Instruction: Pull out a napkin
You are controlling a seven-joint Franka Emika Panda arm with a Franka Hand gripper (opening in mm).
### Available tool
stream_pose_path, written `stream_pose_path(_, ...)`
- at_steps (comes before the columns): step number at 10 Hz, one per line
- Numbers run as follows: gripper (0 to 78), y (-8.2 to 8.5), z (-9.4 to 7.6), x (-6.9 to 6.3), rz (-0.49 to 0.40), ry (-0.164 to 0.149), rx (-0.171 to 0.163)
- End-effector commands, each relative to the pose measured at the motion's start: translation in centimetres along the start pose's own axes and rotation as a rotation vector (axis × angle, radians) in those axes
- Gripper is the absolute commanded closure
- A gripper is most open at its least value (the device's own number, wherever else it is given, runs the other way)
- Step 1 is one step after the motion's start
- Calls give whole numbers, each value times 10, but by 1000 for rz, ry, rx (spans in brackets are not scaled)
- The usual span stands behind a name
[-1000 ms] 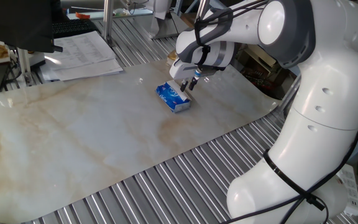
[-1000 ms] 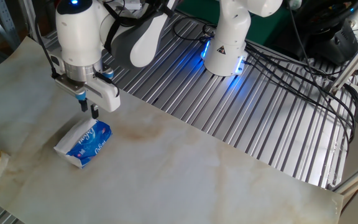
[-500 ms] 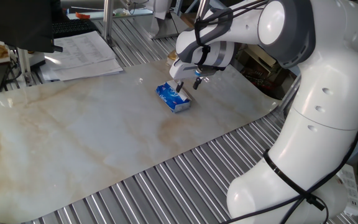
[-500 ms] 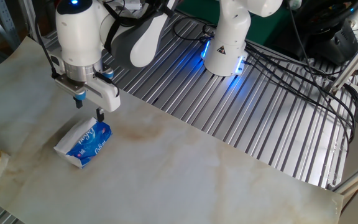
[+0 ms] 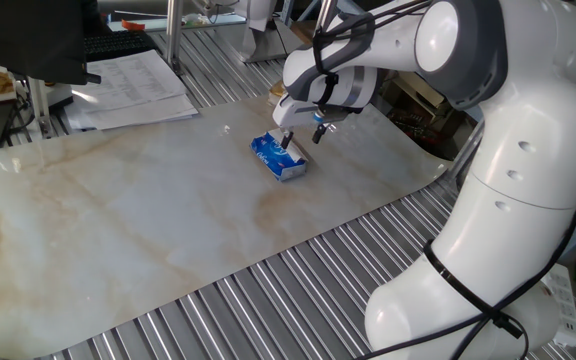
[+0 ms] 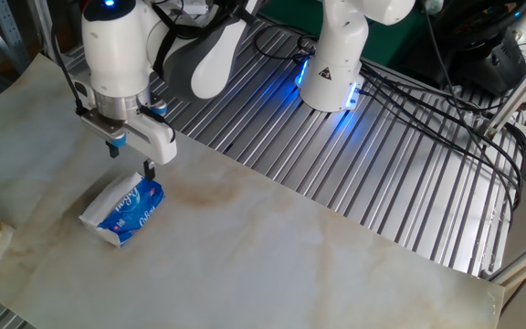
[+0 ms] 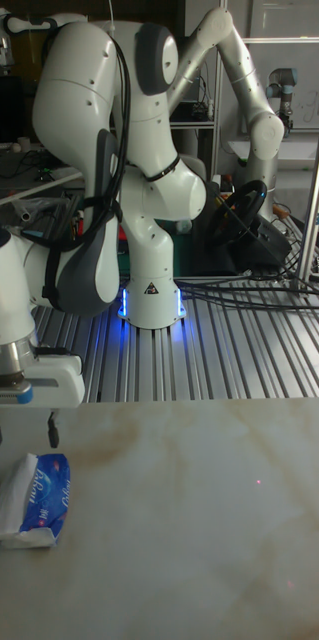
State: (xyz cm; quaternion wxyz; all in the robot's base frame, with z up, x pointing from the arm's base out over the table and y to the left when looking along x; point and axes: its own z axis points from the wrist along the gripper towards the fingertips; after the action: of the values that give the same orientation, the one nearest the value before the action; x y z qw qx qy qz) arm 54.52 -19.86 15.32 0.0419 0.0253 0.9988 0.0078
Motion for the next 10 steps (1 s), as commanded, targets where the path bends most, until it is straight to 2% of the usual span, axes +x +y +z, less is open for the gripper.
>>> stream_pose_path(1, 1, -17, 38, -3, -44, 16, 4)
stream_pose_path(4, 1, -17, 36, -3, -41, 15, -3)
stream_pose_path(6, 1, -18, 26, -3, -36, 13, -2)
stream_pose_path(7, 1, -21, 4, -3, -41, 25, 0)
stream_pose_path(8, 1, -22, 0, -3, -44, 35, 1)
stream_pose_path(10, 1, -19, 13, -3, -44, 30, 2)
